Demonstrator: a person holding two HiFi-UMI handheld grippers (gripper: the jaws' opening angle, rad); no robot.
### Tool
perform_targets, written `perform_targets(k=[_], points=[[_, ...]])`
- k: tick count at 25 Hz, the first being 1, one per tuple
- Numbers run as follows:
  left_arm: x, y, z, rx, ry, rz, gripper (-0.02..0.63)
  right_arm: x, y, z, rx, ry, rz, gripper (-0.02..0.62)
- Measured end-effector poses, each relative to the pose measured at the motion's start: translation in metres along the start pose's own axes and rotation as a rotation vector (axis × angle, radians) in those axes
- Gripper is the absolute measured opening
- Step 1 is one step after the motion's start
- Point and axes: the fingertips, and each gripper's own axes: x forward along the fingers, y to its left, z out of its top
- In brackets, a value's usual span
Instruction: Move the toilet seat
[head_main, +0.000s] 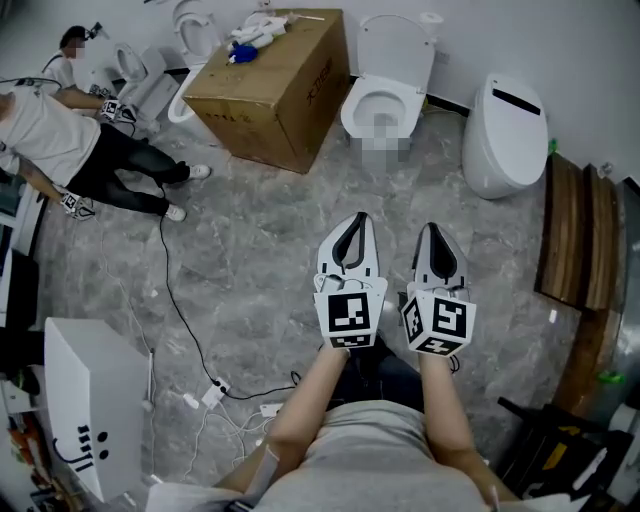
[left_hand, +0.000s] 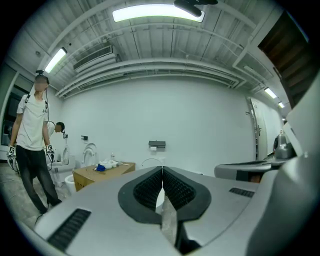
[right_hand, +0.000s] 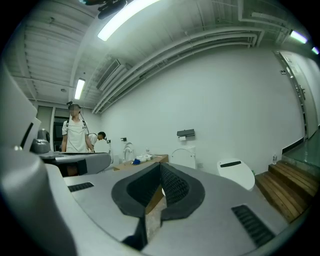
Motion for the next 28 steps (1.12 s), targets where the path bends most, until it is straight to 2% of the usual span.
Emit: perform_targets(k=[7,15,28], points=[[0.005,-0.007,-0.002,-0.003,0.004,0.055,0.017,0.009,-0.012,-0.004,0.009,0.017,0.044,0.017],[0.013,-0.001,-0.004,-0.009,0.016,0.075,0.017,0.023,-0.005,-0.011,0.026,0.037,0.079,0.017],[0.076,0.039,-0.012,-0.033,0.034,0.065,0.017,0.086,-0.006,-0.009,0.027,0.046,0.046,0.017]])
